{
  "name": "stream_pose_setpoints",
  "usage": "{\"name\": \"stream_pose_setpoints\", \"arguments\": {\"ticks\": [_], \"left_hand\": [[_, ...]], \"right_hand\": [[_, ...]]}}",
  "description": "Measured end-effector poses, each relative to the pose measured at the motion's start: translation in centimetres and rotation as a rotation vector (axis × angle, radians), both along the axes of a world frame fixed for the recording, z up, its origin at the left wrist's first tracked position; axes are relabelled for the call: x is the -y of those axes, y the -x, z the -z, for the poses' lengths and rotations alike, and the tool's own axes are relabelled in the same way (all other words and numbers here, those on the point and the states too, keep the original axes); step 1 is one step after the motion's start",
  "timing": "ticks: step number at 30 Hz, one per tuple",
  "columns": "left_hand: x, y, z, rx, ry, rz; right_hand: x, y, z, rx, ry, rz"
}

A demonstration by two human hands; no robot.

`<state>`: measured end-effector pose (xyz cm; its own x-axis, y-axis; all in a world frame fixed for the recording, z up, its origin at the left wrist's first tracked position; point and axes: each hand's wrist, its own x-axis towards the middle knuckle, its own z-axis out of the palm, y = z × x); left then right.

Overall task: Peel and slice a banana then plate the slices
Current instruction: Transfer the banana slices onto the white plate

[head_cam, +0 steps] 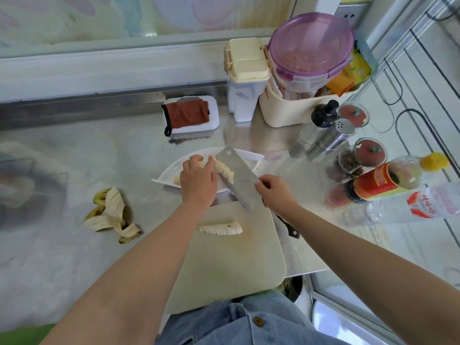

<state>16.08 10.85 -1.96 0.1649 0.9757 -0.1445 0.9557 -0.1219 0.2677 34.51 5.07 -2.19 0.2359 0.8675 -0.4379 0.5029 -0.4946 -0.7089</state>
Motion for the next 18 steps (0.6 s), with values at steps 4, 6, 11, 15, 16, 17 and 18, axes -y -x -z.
{"name": "stream_pose_setpoints", "arguments": {"ticks": [4,6,11,15,16,17,18], "left_hand": [[0.1,0.6,0.4,-0.047,-0.040,-0.005],[0.3,0.9,0.5,-0.039,-0.071,-0.005],[1.2,1.0,0.3,0.055,-0.143,-0.021],[3.1,0.1,0.4,0.089,-0.086,0.136],[3.6,-0.1,0.3,0.089,-0.042,0.152],[3.9,-0.4,0.3,0.096,0.005,0.154],[4.2,-0.7,0.3,0.104,0.048,0.141]], "right_hand": [[0.1,0.9,0.1,0.014,-0.030,0.025],[0.2,1.1,0.1,0.020,-0.036,0.036],[0.7,1.2,-0.3,0.026,-0.032,0.065],[1.2,2.2,-0.7,-0.014,-0.035,0.052],[1.4,2.6,-0.7,-0.032,-0.019,0.044],[1.5,3.0,-0.8,-0.056,-0.004,0.041],[1.7,3.3,-0.8,-0.085,0.011,0.043]]}}
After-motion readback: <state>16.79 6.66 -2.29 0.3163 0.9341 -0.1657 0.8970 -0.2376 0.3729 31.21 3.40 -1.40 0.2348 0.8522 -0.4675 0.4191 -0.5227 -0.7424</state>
